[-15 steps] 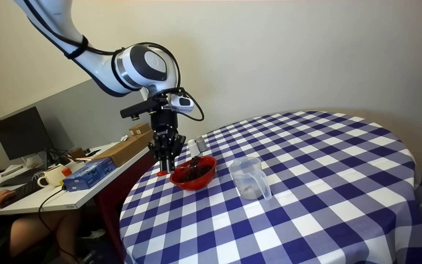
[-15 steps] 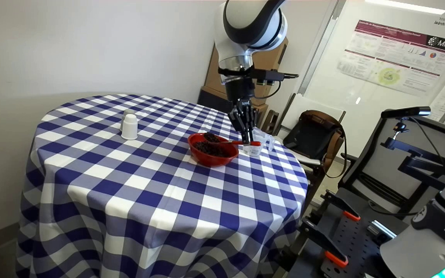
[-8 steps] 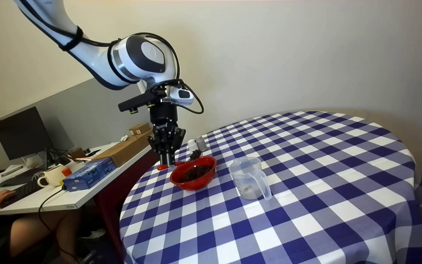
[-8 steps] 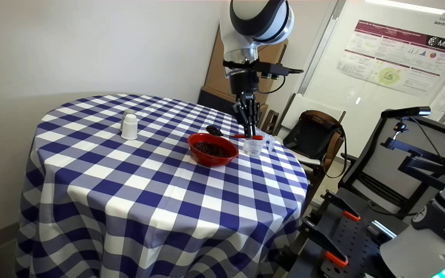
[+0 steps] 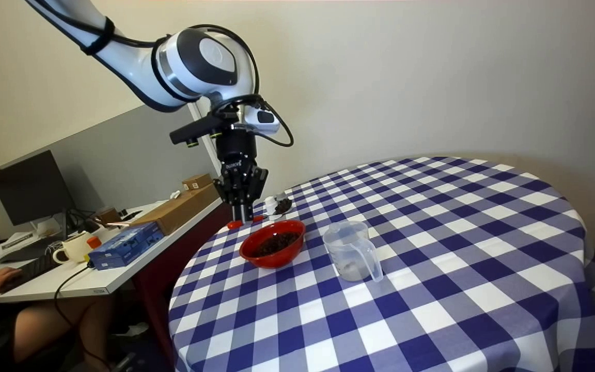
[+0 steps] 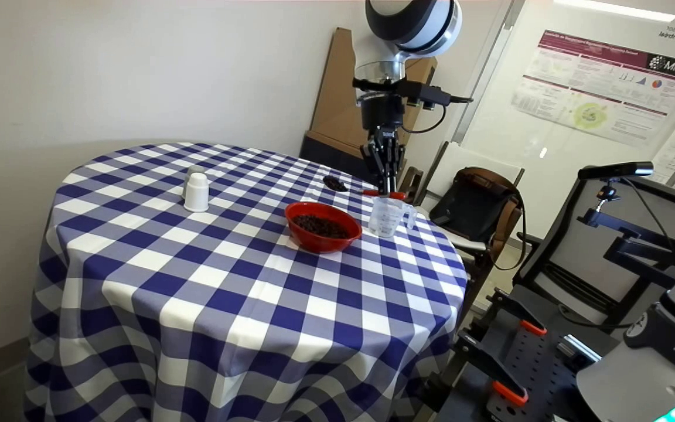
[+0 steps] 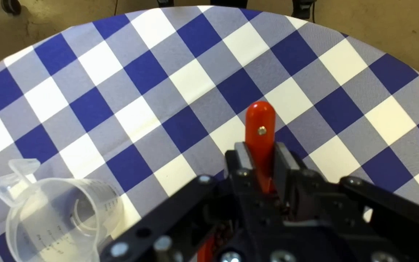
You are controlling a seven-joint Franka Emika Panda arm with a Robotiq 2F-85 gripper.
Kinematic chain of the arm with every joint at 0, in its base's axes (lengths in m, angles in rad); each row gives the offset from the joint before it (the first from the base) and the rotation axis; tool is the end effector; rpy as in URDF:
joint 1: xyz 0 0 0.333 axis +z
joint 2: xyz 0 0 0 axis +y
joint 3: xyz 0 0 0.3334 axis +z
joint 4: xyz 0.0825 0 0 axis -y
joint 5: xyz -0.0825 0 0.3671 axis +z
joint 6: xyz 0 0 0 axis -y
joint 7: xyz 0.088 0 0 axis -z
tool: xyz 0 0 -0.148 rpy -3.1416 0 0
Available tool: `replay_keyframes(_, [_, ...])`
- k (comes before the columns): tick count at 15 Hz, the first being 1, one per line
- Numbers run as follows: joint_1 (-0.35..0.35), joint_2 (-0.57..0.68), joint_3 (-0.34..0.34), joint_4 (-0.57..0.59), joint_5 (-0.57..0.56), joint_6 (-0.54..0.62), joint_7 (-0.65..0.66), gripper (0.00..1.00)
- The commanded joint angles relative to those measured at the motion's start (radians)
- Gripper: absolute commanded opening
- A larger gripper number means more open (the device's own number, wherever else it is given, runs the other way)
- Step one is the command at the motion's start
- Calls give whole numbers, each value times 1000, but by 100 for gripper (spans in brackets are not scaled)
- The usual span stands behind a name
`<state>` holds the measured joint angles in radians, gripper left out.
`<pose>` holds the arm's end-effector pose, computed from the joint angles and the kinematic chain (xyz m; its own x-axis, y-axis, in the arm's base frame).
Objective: Use the spoon on the table to scoop some of the contents in the red bowl into the clear jug then put the spoon in the red bowl
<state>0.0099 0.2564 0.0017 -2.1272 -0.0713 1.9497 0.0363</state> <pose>0.4945 -0.0017 0.2536 0.9080 0.0008 -0.4190 0.0303 -0.9975 0.0638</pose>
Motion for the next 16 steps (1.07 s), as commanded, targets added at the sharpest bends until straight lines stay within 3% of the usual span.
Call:
replay_keyframes(1, [-26, -46, -15, -44, 27, 29, -13, 11])
replay_keyframes(16, [-120, -99, -103, -87, 20, 38, -2, 11])
